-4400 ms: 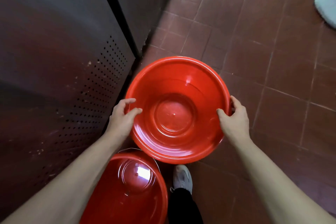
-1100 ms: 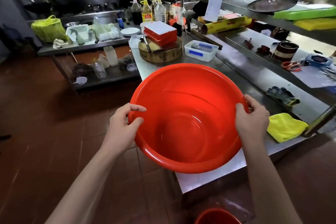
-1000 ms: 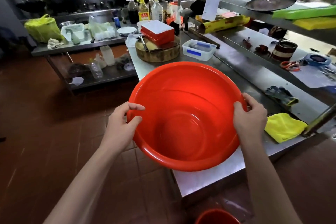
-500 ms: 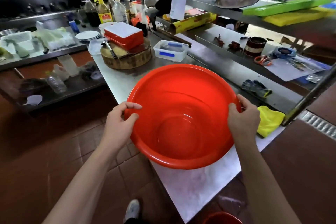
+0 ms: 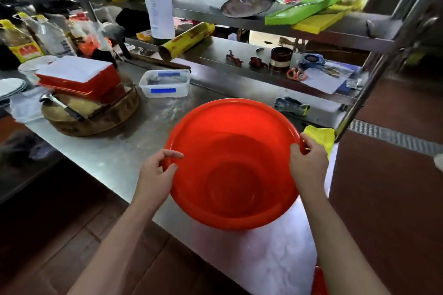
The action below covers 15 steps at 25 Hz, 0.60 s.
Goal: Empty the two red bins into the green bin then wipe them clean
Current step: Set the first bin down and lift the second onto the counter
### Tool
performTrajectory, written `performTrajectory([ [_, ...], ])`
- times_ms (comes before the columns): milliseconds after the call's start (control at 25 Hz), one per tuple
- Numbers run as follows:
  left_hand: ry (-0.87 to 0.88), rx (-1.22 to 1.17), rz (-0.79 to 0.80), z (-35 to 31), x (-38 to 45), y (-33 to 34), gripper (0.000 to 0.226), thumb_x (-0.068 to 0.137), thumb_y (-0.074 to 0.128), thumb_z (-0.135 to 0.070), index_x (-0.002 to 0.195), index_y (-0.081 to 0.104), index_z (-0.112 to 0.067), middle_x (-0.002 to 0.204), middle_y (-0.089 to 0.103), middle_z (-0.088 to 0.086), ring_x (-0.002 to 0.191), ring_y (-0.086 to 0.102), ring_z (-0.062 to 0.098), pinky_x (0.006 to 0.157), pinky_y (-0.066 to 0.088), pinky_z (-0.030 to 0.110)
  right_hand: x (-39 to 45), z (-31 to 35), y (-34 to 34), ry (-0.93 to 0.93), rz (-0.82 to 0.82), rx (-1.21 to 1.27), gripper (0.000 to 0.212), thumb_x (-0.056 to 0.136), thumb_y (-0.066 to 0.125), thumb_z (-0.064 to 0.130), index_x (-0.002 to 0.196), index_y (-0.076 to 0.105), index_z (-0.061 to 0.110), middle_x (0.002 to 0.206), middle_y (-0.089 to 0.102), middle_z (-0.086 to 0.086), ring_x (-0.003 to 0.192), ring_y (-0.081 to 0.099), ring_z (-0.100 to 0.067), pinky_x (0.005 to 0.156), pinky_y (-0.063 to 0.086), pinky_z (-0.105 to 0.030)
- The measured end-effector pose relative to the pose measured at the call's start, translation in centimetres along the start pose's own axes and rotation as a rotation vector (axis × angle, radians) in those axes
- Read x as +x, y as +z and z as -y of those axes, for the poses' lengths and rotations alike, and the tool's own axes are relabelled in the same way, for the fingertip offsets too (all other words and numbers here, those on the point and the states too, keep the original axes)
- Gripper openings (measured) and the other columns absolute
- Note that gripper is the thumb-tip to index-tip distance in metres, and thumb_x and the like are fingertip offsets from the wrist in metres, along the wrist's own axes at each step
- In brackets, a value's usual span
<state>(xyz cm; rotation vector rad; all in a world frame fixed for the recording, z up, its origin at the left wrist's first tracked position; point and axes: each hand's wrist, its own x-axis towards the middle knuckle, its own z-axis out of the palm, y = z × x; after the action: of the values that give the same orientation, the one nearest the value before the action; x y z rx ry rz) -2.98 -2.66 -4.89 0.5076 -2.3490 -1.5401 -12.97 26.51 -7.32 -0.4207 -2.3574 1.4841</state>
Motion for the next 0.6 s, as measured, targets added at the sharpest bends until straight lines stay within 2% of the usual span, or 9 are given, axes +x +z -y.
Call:
performTrajectory([
  [40,0.002,0.004,0.026,0.3,0.9,-0.3,0.035,0.095,0.056,0.007,0.094,0.071,-0.025,0.094,0.069,0.009,0.059,0.058,-0.008,0.052,0.049,0.013,-0.4,0.1,0.3,0.023,-0.019,-0.007,0.046,0.093,0.059,0.024,0.138,0.061,0.017,0.128,0.063,-0.010,0.116,0.060,-0.024,0.102,0.046,-0.034],
  [80,0.002,0.002,0.055,0.6,1.9,-0.6,0.037,0.095,0.056,0.005,0.093,0.072,-0.028,0.095,0.069,0.010,0.060,0.059,-0.003,0.055,0.053,0.021,-0.6,0.1,0.8,0.040,-0.045,-0.015,0.046,0.093,0.059,0.024,0.138,0.061,0.018,0.127,0.063,-0.010,0.115,0.060,-0.024,0.101,0.046,-0.035],
  [200,-0.008,0.003,0.105,1.5,4.2,-0.7,0.038,0.096,0.055,0.002,0.093,0.073,-0.032,0.098,0.070,0.007,0.074,0.069,0.032,0.063,0.062,0.049,-1.0,0.1,1.7,0.068,-0.087,-0.034,0.045,0.092,0.059,0.022,0.137,0.062,0.017,0.126,0.064,-0.010,0.117,0.059,-0.024,0.102,0.045,-0.035],
  [240,-0.014,0.007,0.122,1.6,4.7,-0.6,0.037,0.097,0.055,0.002,0.094,0.073,-0.030,0.099,0.070,0.007,0.075,0.069,0.036,0.063,0.061,0.053,-1.0,0.0,1.9,0.081,-0.095,-0.045,0.045,0.092,0.059,0.021,0.137,0.062,0.016,0.125,0.064,-0.010,0.117,0.059,-0.025,0.102,0.045,-0.035],
  [320,-0.025,-0.002,0.158,1.8,6.1,-0.1,0.035,0.098,0.053,0.002,0.096,0.072,-0.027,0.094,0.070,0.014,0.065,0.069,0.033,0.058,0.061,0.048,-0.7,-0.2,2.3,0.110,-0.114,-0.067,0.045,0.092,0.059,0.021,0.136,0.062,0.016,0.124,0.064,-0.011,0.116,0.060,-0.026,0.103,0.046,-0.036],
  [400,-0.028,-0.004,0.177,1.8,7.4,0.6,0.034,0.098,0.053,0.004,0.096,0.072,-0.025,0.088,0.069,0.021,0.052,0.063,0.023,0.048,0.055,0.035,-0.1,-0.4,2.7,0.129,-0.128,-0.067,0.045,0.091,0.058,0.022,0.136,0.063,0.017,0.124,0.064,-0.010,0.116,0.060,-0.026,0.104,0.047,-0.041],
  [480,-0.032,0.012,0.192,1.8,8.5,1.4,0.033,0.098,0.053,0.004,0.097,0.071,-0.023,0.085,0.069,0.021,0.047,0.060,0.017,0.043,0.050,0.026,0.9,-0.6,3.1,0.142,-0.138,-0.056,0.045,0.092,0.058,0.021,0.137,0.062,0.017,0.126,0.063,-0.008,0.117,0.059,-0.024,0.106,0.046,-0.040],
  [600,-0.034,0.028,0.189,1.7,10.5,2.4,0.032,0.098,0.053,0.003,0.096,0.072,-0.023,0.084,0.070,0.019,0.051,0.060,0.023,0.045,0.051,0.029,2.5,-0.9,4.2,0.166,-0.143,-0.050,0.044,0.092,0.058,0.021,0.136,0.063,0.016,0.124,0.062,-0.008,0.116,0.059,-0.023,0.104,0.044,-0.036],
])
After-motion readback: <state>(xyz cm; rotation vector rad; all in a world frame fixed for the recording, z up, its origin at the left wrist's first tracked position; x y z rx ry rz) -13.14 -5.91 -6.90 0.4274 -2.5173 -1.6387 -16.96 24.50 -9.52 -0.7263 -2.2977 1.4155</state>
